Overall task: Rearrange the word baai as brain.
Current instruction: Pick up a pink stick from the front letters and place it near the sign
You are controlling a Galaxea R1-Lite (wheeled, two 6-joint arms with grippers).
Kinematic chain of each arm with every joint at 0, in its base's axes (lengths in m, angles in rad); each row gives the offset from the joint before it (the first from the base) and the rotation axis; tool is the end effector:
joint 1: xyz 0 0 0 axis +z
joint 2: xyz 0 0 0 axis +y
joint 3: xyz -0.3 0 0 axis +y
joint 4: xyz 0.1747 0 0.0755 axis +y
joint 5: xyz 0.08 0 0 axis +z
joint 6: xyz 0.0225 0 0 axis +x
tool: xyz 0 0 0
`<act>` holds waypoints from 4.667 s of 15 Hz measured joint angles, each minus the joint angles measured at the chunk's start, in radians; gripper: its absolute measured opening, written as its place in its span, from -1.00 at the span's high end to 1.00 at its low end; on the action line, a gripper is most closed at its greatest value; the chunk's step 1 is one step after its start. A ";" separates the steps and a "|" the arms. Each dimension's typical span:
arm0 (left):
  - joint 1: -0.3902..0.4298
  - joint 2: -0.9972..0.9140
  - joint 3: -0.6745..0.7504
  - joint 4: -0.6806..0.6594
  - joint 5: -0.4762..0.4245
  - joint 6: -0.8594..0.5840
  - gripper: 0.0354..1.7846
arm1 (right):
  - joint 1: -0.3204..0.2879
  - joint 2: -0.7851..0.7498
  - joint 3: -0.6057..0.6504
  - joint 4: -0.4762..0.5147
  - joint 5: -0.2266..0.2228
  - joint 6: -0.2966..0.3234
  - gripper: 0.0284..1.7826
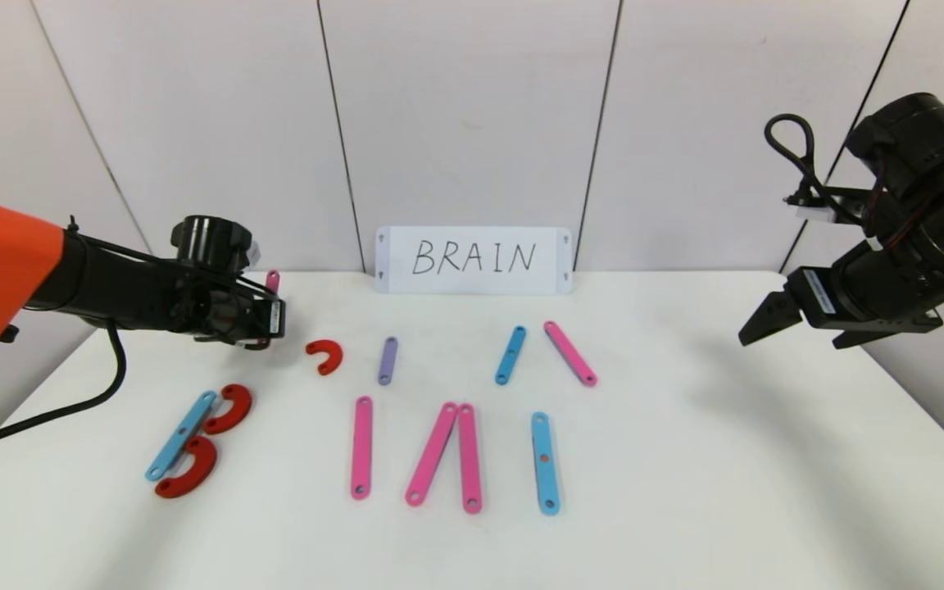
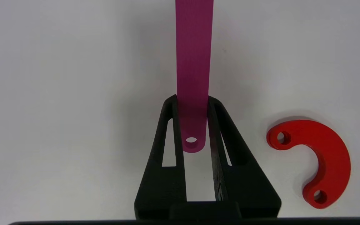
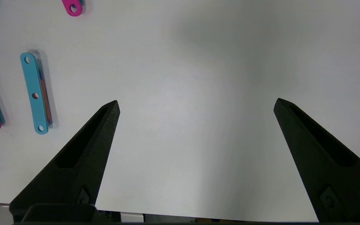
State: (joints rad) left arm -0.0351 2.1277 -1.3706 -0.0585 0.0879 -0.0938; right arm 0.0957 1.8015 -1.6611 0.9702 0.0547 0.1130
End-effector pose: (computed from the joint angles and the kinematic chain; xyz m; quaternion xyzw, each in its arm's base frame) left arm 0.4156 -0.0126 0.1237 -0.0230 0.3401 0.0408 0.9392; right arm 0.2962 0.0297 0.2506 0.0371 0.5299 0.0340 0.8466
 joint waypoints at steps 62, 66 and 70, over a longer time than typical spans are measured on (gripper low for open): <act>-0.476 -0.112 0.051 0.553 0.052 -0.446 -0.95 | -0.012 -0.026 0.000 0.000 -0.005 0.001 -0.93; -0.477 -0.108 0.051 0.553 0.052 -0.445 -0.95 | -0.012 -0.026 0.000 0.000 -0.005 0.001 -0.93; -0.477 -0.102 0.051 0.551 0.055 -0.444 -0.95 | -0.012 -0.026 0.000 0.000 -0.005 0.001 -0.93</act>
State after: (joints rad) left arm -0.5123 2.0257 -1.3191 0.4926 0.1428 -0.5383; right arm 0.0840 1.7751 -1.6615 0.9702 0.0500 0.1140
